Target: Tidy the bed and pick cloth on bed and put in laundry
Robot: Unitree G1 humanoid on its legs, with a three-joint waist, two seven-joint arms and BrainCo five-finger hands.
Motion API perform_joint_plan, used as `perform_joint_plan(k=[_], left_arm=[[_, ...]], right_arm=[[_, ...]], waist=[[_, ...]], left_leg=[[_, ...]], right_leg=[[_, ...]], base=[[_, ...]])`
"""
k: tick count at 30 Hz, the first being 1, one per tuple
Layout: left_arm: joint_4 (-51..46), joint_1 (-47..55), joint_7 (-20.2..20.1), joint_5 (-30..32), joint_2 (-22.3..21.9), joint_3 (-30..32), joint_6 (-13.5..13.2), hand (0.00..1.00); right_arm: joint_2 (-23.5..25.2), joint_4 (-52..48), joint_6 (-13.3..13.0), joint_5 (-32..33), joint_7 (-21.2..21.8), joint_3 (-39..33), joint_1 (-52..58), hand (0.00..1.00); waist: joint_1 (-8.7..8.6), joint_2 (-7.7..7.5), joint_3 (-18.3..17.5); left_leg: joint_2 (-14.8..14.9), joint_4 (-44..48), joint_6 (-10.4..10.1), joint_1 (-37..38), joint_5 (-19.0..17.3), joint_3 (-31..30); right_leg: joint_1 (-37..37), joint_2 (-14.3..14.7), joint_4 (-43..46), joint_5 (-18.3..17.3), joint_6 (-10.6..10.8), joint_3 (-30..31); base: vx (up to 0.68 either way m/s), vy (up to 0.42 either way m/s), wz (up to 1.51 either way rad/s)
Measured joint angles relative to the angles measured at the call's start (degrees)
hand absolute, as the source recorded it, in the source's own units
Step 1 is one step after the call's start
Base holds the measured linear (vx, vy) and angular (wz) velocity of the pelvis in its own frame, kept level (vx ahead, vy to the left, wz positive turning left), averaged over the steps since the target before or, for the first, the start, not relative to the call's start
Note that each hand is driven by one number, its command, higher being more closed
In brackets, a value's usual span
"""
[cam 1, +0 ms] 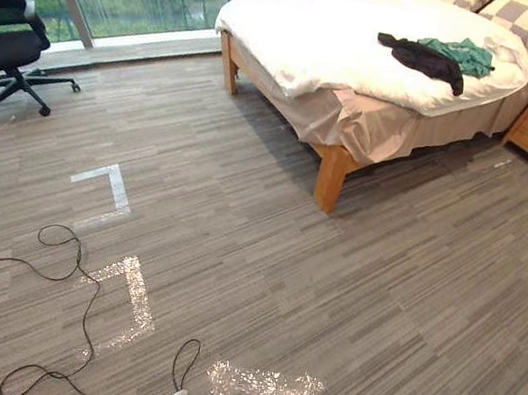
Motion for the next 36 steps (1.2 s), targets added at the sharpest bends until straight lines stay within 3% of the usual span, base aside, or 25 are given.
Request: perform_joint_plan(k=[14,26,34,36], left_arm=[[0.4,-1.2,-0.3,2.3,0.3,0.0,-1.0,0.0],[0.8,-1.1,-0.3,2.1,0.3,-0.5,-3.4,0.0],[0.8,-1.1,-0.2,4.1,0.3,-0.6,-3.5,0.0],[0.8,-1.1,-0.2,4.8,0.4,-0.8,-3.4,0.0]], right_arm=[[0.4,0.2,0.1,-0.4,0.4,-0.5,-2.6,0.0],[0.4,0.2,0.1,-0.3,1.1,-0.6,-2.8,0.0],[0.6,0.2,0.5,0.2,1.0,-1.6,-2.7,0.0],[0.7,0.1,0.4,0.2,0.9,-1.9,-2.8,0.0]], waist=[[-0.05,-0.26,0.9],[-0.07,-0.22,1.2],[-0.11,-0.3,1.2],[-0.2,-0.35,1.5]], left_leg=[[-0.6,-3.4,-0.1,3.1,0.5,0.1],[-0.6,-3.9,0.2,3.4,0.8,0.2],[-0.6,-4.9,0.2,4.3,1.1,0.4],[-0.6,-4.5,0.0,4.3,0.8,0.6]], right_leg=[[3.4,-0.5,-3.7,0.8,1.8,-1.3],[3.5,-0.5,-3.7,0.9,1.7,-1.4],[3.7,-0.5,-3.6,0.9,1.7,-1.2],[2.6,-0.7,-0.7,-0.6,1.5,-1.1]], base=[[0.04,0.001,0.01],[-0.03,-0.014,0.0],[0.0,0.0,0.0],[-0.03,-0.024,-0.05]])
